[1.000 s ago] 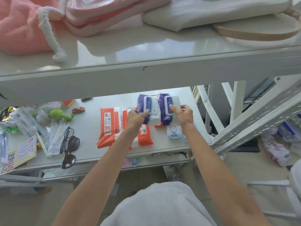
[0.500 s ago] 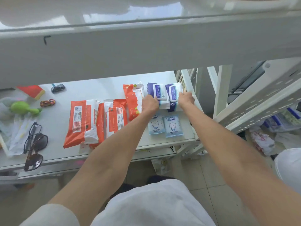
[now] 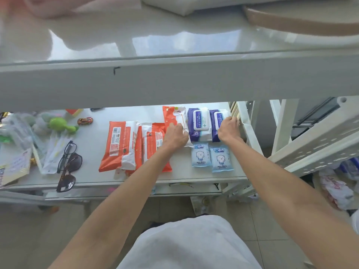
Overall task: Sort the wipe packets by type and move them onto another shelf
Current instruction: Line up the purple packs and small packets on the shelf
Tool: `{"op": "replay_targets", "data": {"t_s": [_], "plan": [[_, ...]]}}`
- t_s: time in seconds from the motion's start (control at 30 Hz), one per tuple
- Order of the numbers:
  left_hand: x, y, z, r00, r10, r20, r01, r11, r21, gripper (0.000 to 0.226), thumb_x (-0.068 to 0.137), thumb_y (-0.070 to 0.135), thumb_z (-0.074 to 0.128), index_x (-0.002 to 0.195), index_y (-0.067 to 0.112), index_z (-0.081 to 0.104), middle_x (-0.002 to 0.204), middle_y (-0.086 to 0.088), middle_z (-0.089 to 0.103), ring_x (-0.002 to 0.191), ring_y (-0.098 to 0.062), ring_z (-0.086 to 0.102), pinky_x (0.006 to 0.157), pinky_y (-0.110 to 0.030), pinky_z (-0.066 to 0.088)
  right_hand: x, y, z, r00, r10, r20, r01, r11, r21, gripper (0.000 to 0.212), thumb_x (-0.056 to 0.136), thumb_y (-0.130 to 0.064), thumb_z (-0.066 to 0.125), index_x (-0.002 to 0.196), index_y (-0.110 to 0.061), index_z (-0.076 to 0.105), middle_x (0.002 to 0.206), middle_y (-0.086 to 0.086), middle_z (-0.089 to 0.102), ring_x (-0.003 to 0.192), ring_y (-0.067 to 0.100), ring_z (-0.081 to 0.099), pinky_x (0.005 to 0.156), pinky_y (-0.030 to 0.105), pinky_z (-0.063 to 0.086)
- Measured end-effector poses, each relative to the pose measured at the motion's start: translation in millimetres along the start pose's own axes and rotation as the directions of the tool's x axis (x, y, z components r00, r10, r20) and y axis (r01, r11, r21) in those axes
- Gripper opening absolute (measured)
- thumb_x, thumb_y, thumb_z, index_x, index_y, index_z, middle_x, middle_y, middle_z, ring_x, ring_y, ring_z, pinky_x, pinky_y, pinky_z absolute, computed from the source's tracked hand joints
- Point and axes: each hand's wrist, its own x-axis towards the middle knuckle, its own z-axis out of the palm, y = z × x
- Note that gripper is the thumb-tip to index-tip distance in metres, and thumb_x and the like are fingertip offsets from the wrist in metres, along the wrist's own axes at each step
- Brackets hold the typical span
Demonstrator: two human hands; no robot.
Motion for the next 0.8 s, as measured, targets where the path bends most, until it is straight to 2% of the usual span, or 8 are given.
{"op": "replay_targets", "data": {"t_s": [0.1, 0.17, 0.27, 0.37, 0.47, 0.6, 0.7, 0.8], "plan": [[-27.3, -35.9, -30.8, 0.979, 0.033, -0.199, -0.028, 0.999, 0.03, 0.033, 0.093, 0.018, 0.059, 0.121, 0.004, 0.068, 0.122, -0.018, 0.056, 0.116, -0.033, 0.054, 0.102, -0.042, 0.047, -12.4, -25.3, -5.8, 0.992, -0.07, -0.108, 0.067, 0.997, -0.029, 0.036, 0.093, -0.005, 0.052, 0.128, 0.004, 0.054, 0.137, 0.024, 0.048, 0.126, 0.038, 0.045, 0.108, 0.044, 0.04], [-46.3, -69.5, -54.5, 0.921, 0.01, -0.389, 0.003, 0.999, 0.032, 0.03, 0.088, 0.014, 0.063, 0.116, 0.005, 0.069, 0.118, -0.018, 0.057, 0.113, -0.035, 0.055, 0.098, -0.044, 0.047, -25.5, -50.9, -7.2, 0.967, -0.155, -0.201, 0.161, 0.987, 0.012, 0.034, 0.088, -0.002, 0.053, 0.121, 0.002, 0.06, 0.128, 0.025, 0.054, 0.119, 0.04, 0.049, 0.1, 0.044, 0.044], [-70.4, -120.2, -86.6, 0.799, -0.174, -0.576, 0.236, 0.971, 0.035, 0.044, 0.087, 0.032, 0.072, 0.118, 0.002, 0.064, 0.117, -0.024, 0.056, 0.107, -0.043, 0.055, 0.092, -0.048, 0.046, -57.8, -98.9, 2.3, 0.955, -0.253, -0.156, 0.278, 0.947, 0.162, 0.029, 0.089, -0.001, 0.048, 0.114, 0.003, 0.063, 0.113, 0.026, 0.064, 0.106, 0.042, 0.061, 0.088, 0.045, 0.049], [-81.8, -163.5, -97.6, 0.817, -0.437, -0.375, 0.458, 0.888, -0.038, 0.074, 0.085, 0.061, 0.068, 0.127, 0.002, 0.053, 0.123, -0.023, 0.053, 0.113, -0.041, 0.056, 0.097, -0.051, 0.047, -98.5, -141.1, 29.0, 0.947, -0.312, 0.082, 0.291, 0.936, 0.2, 0.023, 0.094, -0.018, 0.051, 0.101, -0.004, 0.068, 0.097, 0.022, 0.073, 0.091, 0.039, 0.072, 0.078, 0.045, 0.06], [-82.7, -197.2, -92.1, 0.872, -0.471, -0.137, 0.435, 0.871, -0.227, 0.076, 0.081, 0.07, 0.068, 0.124, 0.009, 0.053, 0.12, -0.016, 0.058, 0.112, -0.033, 0.061, 0.098, -0.051, 0.054, -134.0, -167.7, 53.9, 0.935, -0.294, 0.196, 0.261, 0.949, 0.177, 0.029, 0.094, -0.029, 0.055, 0.087, -0.006, 0.071, 0.088, 0.016, 0.075, 0.084, 0.034, 0.075, 0.076, 0.045, 0.063], [-82.0, -206.2, -93.7, 0.895, -0.426, -0.136, 0.368, 0.874, -0.317, 0.073, 0.078, 0.066, 0.074, 0.121, 0.01, 0.056, 0.116, -0.012, 0.062, 0.107, -0.027, 0.066, 0.093, -0.047, 0.058, -161.1, -189.6, 74.3, 0.914, -0.292, 0.282, 0.191, 0.923, 0.334, 0.045, 0.097, -0.04, 0.061, 0.083, 0.001, 0.072, 0.081, 0.014, 0.075, 0.074, 0.028, 0.069, 0.075, 0.038, 0.058], [-83.6, -208.0, -95.7, 0.903, -0.412, -0.127, 0.344, 0.866, -0.363, 0.072, 0.075, 0.069, 0.075, 0.119, 0.015, 0.057, 0.113, -0.011, 0.063, 0.101, -0.027, 0.068, 0.089, -0.047, 0.06, -175.3, -208.2, 83.8, 0.861, -0.283, 0.422, 0.069, 0.888, 0.455, 0.066, 0.087, -0.069, 0.062, 0.071, -0.004, 0.06, 0.066, 0.007, 0.061, 0.061, 0.023, 0.057, 0.066, 0.033, 0.05], [-88.4, -211.6, -94.4, 0.907, -0.4, -0.133, 0.331, 0.872, -0.362, 0.064, 0.081, 0.062, 0.072, 0.126, 0.018, 0.061, 0.116, -0.013, 0.056, 0.103, -0.031, 0.066, 0.092, -0.048, 0.059, -184.3, -223.2, 88.2, 0.844, -0.221, 0.489, -0.073, 0.855, 0.513, 0.061, 0.075, -0.073, 0.071, 0.075, -0.013, 0.059, 0.066, 0.0, 0.056, 0.06, 0.016, 0.053, 0.06, 0.028, 0.043]]}}
